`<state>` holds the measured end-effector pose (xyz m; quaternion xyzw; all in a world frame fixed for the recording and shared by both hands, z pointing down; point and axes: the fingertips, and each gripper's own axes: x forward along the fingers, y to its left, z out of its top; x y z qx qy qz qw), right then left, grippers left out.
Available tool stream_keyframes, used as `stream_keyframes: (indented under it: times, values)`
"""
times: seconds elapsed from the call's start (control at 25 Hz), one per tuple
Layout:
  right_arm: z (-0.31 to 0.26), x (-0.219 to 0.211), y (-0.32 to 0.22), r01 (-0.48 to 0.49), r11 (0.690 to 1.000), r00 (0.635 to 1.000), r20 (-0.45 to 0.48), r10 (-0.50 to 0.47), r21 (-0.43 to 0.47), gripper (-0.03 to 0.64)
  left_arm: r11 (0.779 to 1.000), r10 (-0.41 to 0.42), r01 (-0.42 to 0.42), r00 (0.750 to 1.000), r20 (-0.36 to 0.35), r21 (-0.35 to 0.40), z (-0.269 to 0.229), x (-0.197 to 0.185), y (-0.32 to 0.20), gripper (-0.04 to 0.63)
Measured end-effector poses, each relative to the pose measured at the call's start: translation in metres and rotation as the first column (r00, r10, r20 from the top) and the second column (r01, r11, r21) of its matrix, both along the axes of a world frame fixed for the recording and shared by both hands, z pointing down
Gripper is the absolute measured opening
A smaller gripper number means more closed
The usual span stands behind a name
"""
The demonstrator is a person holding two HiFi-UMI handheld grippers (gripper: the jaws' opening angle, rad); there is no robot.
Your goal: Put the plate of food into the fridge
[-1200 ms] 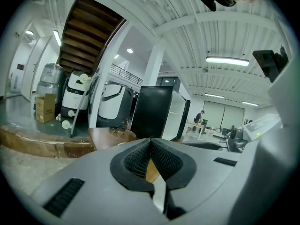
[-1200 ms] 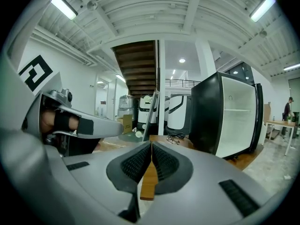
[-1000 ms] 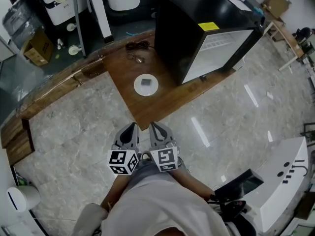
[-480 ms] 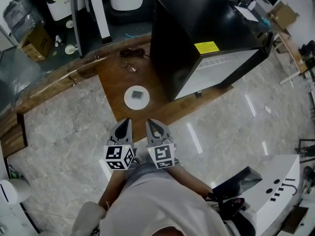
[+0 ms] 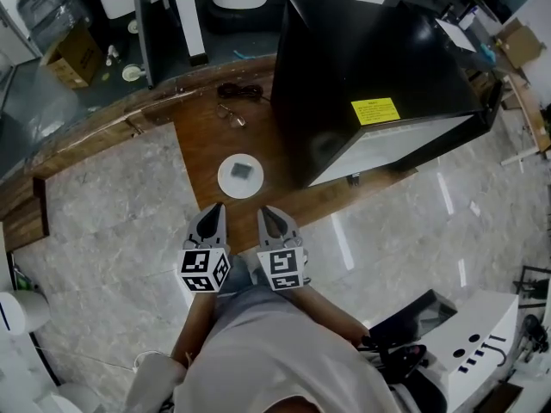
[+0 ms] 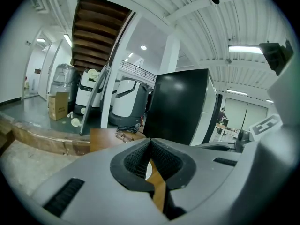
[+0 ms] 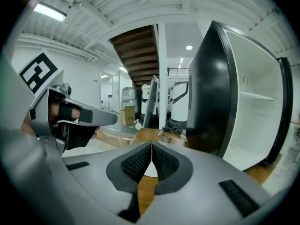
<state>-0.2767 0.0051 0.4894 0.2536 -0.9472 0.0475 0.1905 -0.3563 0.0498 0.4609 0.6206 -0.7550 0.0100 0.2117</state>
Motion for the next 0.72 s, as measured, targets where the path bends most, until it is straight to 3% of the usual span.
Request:
stream_keyframes:
  times: [0.2,0.36,0.56,0.72]
  values:
    - [0.020,-0.023,-0.026,-0.059,0.998,0.993,-0.108,0.055,-0.030,0.018,0.999,0.044,-0.044,0.999,-0.005,-0.022,0.001,-0.028,-0.019,0.018]
    - [0.037,-0.045,-0.044,-0.114,0.991,0.984,-0.142,0.103,-0.074,0.018,0.990,0.132,-0.132,0.991,-0.013,-0.056,0.020,-0.055,-0.041,0.018]
    - [0.069,-0.073,-0.071,-0.199,0.977,0.949,-0.264,0.174,-0.073,0.018,0.945,0.289,-0.293,0.956,-0.049,-0.143,0.065,-0.090,-0.080,0.018]
    - [0.102,-0.096,-0.089,-0.244,0.959,0.932,-0.310,0.190,-0.144,0.020,0.910,0.339,-0.337,0.940,-0.035,-0.240,0.103,-0.129,-0.114,0.018]
